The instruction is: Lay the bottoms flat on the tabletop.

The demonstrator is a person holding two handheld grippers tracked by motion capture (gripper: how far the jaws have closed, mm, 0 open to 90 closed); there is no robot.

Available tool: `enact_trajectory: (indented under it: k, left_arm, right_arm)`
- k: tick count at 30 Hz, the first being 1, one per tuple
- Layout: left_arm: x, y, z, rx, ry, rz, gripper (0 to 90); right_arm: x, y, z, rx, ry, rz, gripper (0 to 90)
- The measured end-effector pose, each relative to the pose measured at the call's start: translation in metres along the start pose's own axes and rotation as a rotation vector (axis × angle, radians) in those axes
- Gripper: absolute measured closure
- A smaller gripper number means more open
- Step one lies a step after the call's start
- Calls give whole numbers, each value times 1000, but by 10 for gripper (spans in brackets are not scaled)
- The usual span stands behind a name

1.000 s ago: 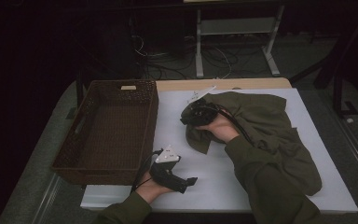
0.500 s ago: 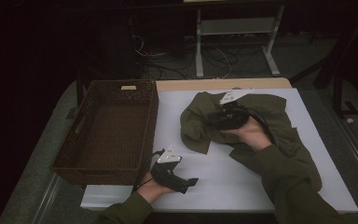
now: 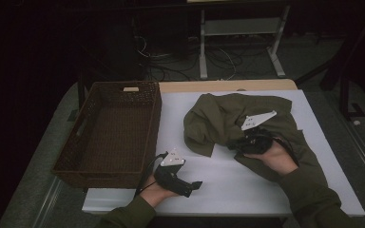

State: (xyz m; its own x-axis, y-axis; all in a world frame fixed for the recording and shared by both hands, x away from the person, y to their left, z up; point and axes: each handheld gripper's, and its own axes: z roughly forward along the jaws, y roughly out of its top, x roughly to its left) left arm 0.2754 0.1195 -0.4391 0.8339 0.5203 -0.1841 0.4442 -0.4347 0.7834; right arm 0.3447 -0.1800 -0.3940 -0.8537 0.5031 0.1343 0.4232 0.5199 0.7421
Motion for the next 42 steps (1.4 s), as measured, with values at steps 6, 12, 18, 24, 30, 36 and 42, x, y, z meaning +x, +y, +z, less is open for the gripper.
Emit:
enact_trajectory:
  k: [6,12,18,24,30,36,42]
  left_arm:
    - [-1,0,1,3,-3,5,0]
    - [0,0,1,3,-3,3,0]
    - [0,0,1,4,-1,6,0]
    - [0,1,2,6,-2,5,0]
    - [1,0,1,4,-1,5,0]
    - [2,0,0,0,0,3,0]
    - [1,0,-2,-3,3,3,0]
  right_arm:
    - [7,-14,19,74,-1,-3,843]
    - [-2,-17,26,91,-43,18,852]
    - [-17,-11,27,61,-113,51,854]
    - [-34,-1,30,44,-167,87,851]
    - [-52,0,38,61,-214,129,789]
    - [-56,-6,41,82,-202,124,695]
    - [-48,-13,38,122,-150,81,695]
